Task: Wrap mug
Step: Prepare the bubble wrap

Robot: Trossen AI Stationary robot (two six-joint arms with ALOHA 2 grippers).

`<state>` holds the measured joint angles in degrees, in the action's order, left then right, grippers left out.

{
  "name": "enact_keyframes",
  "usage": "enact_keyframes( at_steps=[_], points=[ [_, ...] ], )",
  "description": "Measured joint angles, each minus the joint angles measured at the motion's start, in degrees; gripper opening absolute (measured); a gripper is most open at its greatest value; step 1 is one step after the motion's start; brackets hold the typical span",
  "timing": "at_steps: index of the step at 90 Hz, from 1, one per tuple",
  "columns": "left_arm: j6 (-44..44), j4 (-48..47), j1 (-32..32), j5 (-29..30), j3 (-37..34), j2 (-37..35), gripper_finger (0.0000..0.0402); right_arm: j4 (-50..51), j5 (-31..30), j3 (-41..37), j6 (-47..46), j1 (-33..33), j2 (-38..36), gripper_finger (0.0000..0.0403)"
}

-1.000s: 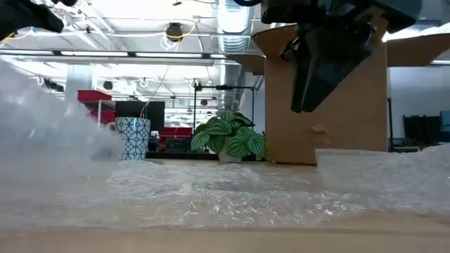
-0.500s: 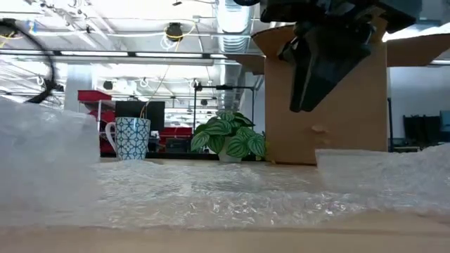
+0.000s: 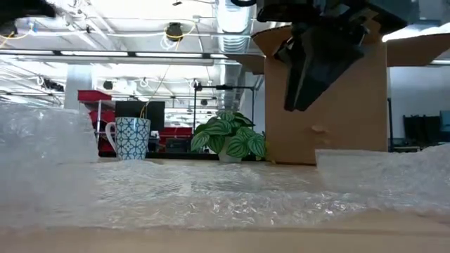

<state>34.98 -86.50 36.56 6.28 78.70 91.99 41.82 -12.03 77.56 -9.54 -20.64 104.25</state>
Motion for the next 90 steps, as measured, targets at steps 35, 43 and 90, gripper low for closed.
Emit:
enact_keyframes(
  at_steps=[35, 43, 90],
  points=[
    [-14.6, 57.0, -9.3, 6.4, -16.8, -1.3, 0.0244, -29.1, 17.1, -8.9, 6.6, 2.3, 0.0, 0.0123],
    [-12.2, 56.7, -9.5, 2.7, -22.5, 0.0, 0.0244, -32.4, 17.1, -12.4, 5.0, 3.1, 0.1, 0.0123],
    [4.9, 51.2, 4.6, -9.2, -30.4, -1.5, 0.0244, -26.3, 4.3, -21.0, -6.5, 8.6, 0.1, 0.0123]
  ],
)
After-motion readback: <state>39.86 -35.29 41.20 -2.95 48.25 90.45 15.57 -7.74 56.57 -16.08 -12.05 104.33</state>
